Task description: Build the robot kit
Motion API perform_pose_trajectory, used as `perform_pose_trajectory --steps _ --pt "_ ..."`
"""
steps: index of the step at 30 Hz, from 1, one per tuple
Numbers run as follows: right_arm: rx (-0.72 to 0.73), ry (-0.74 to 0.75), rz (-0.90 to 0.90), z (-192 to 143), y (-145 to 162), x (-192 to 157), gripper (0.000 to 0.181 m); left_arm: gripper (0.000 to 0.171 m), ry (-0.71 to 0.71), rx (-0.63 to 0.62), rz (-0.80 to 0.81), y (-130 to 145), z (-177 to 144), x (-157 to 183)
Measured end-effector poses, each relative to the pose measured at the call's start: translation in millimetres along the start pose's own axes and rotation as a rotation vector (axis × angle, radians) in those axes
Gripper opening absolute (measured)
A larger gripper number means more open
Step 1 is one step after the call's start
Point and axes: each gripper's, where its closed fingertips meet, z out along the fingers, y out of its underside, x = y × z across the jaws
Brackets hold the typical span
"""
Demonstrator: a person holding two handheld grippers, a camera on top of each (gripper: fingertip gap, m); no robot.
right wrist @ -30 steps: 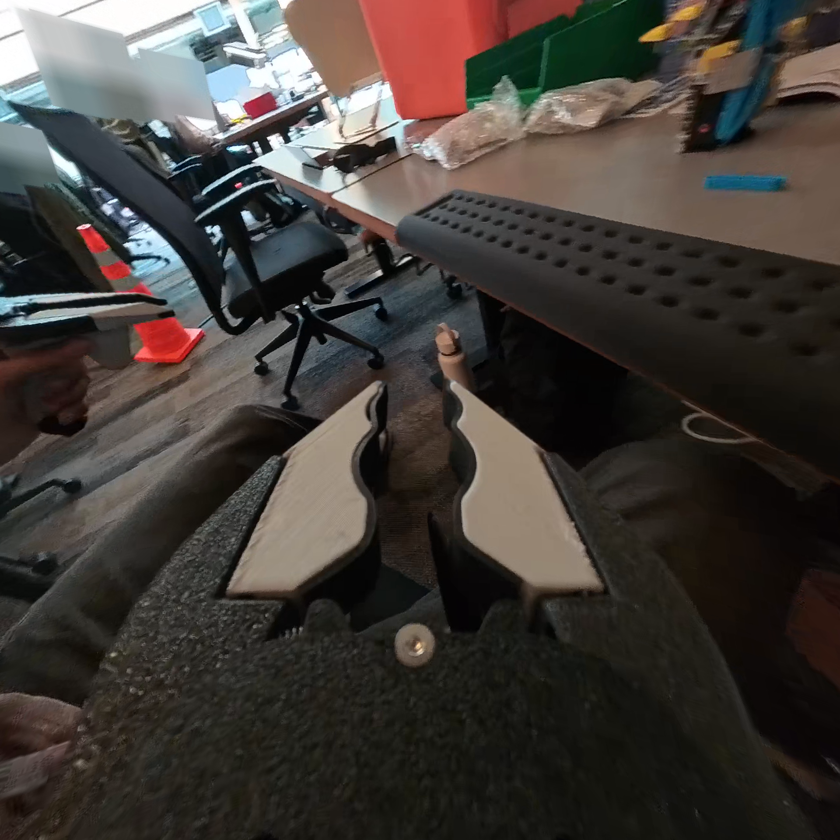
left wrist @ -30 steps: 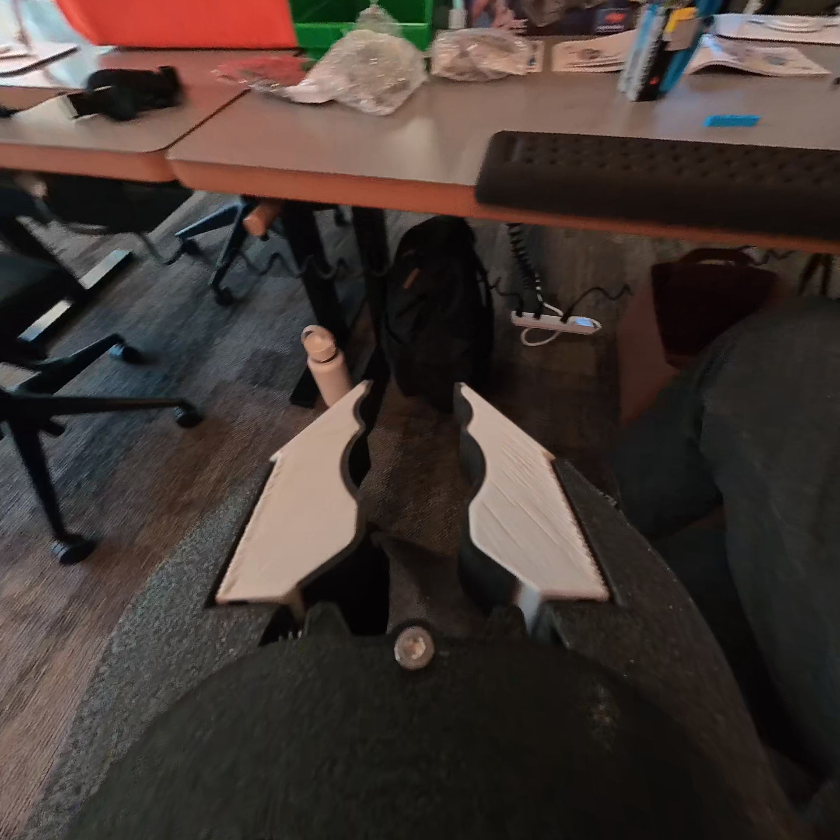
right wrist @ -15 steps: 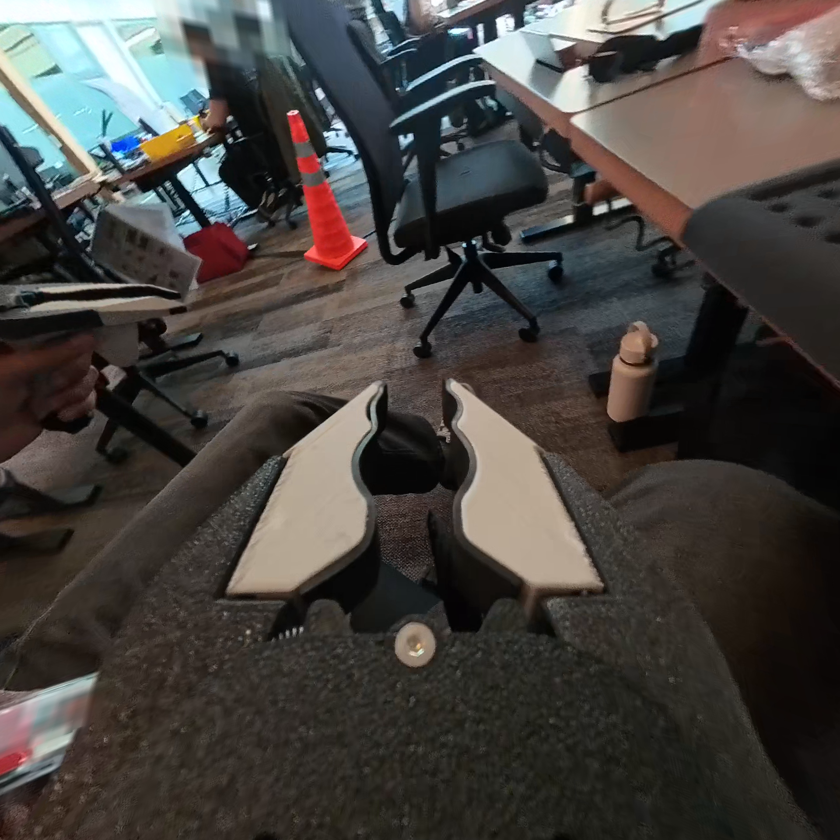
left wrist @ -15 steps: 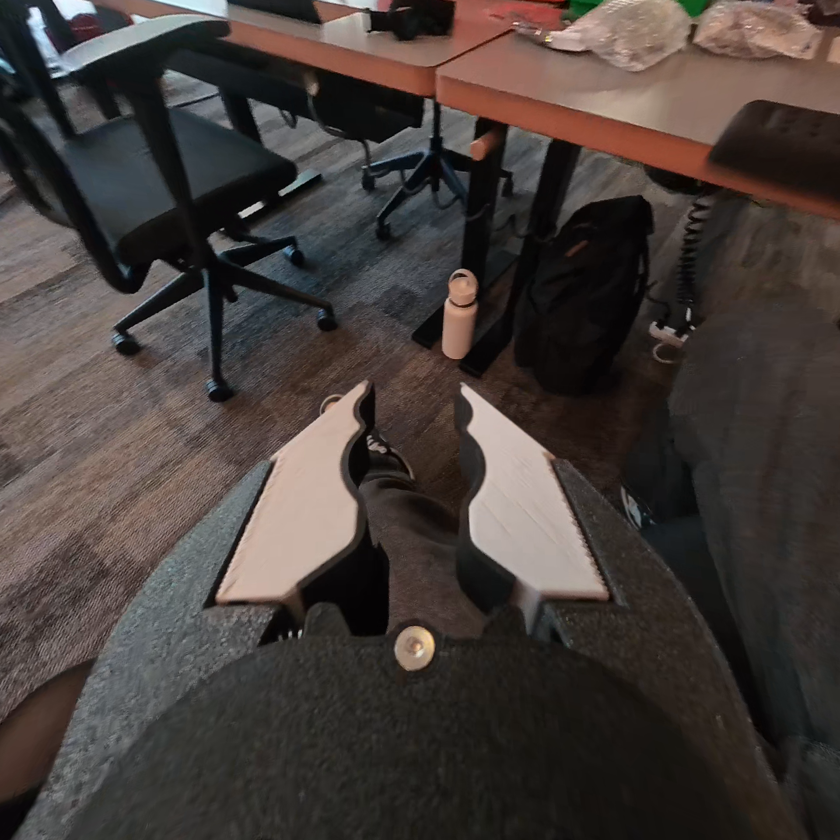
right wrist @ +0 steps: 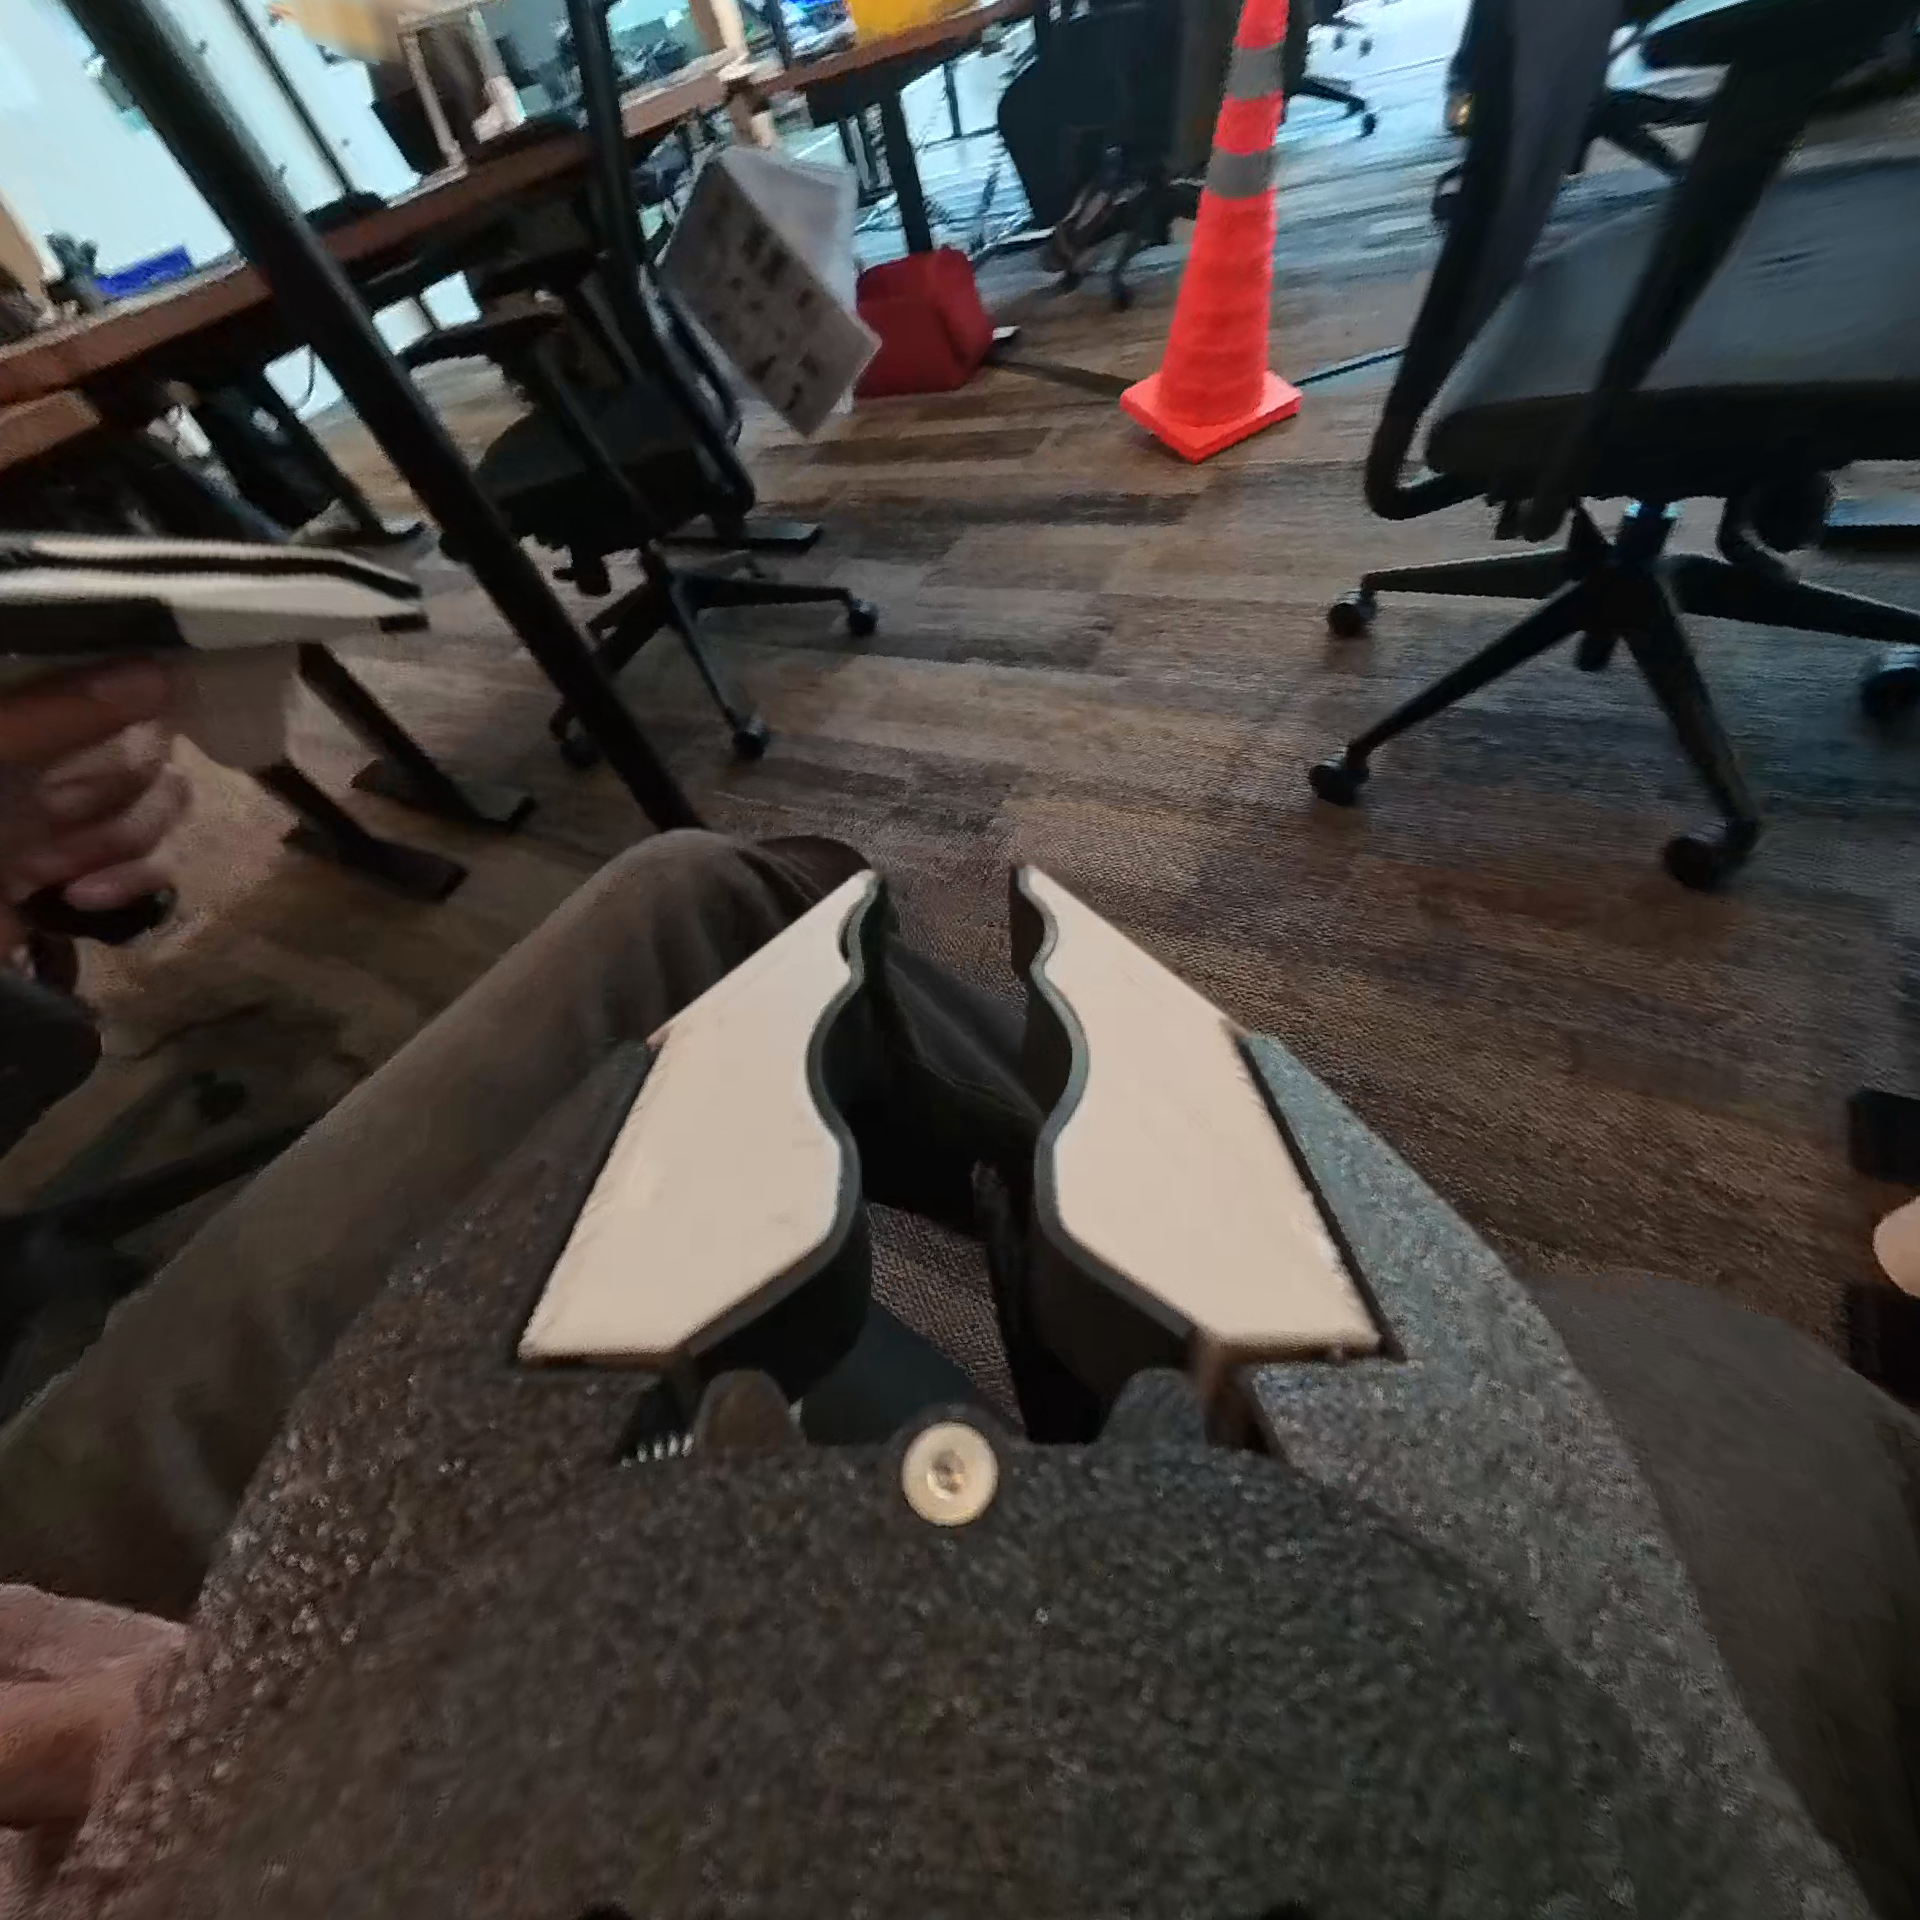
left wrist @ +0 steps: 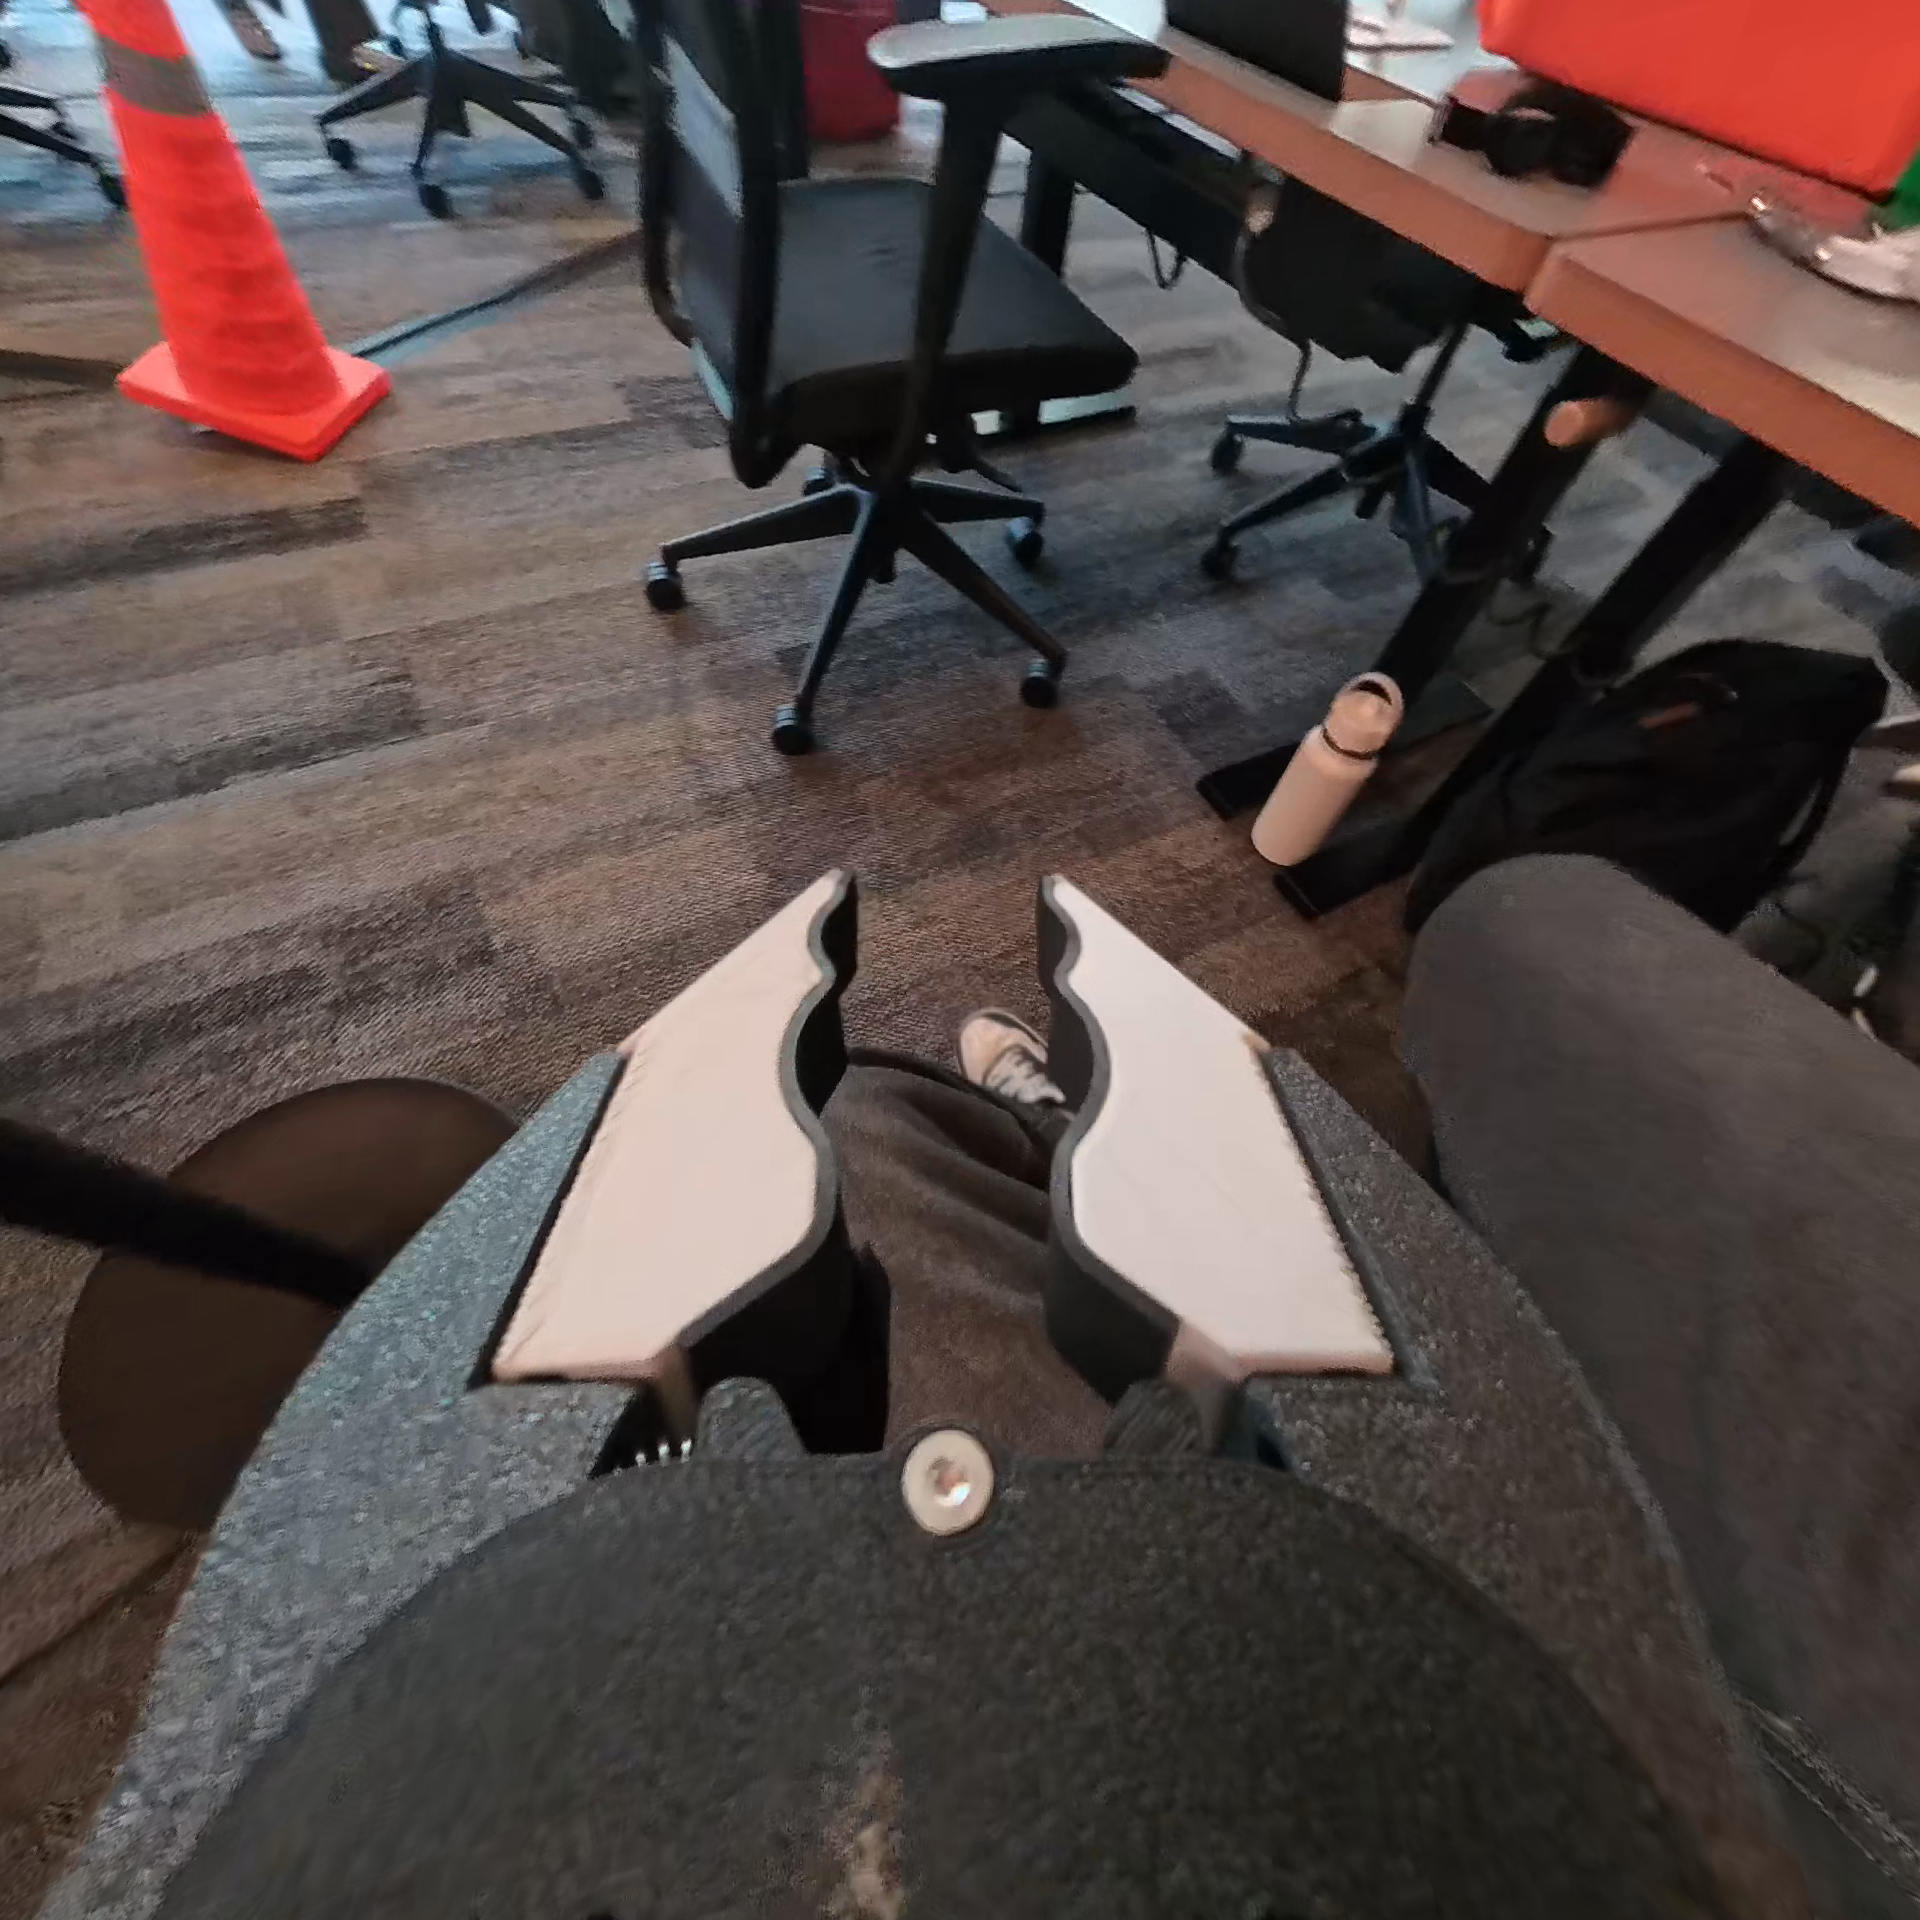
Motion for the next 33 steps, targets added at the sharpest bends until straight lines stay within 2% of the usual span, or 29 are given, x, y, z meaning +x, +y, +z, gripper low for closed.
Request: perform_pose_trajectory --steps 4,9,13,16,21,26,30,33 --pt "-0.048 -0.036 -0.113 24 9 -17 0.023 0.034 -0.050 0.020 -0.107 8 -26 -29" --pt "-0.109 -0.105 -0.139 50 18 -34 0.023 0.034 -0.045 0.042 -0.258 15 -44 -45" --pt "-0.121 -0.134 -0.188 51 20 -42 0.023 0.034 -0.068 0.035 -0.278 16 -43 -54" --pt "-0.071 -0.132 -0.173 41 6 -39 0.023 0.034 -0.042 0.025 -0.276 16 -38 -48" --pt "0.053 -0.115 -0.139 -3 -27 -34 0.023 0.034 0.027 0.017 -0.244 8 -22 -28" --pt "0.061 0.004 -0.072 -64 -11 -1 0.023 0.034 0.162 -0.005 -0.195 -12 23 14" --pt "0.217 -0.050 0.248 -117 -23 19 0.027 0.035 0.348 -0.029 -0.138 -28 64 76" --pt "0.296 0.001 0.408 -152 -16 46 0.031 0.035 0.474 -0.066 -0.077 -30 87 125"
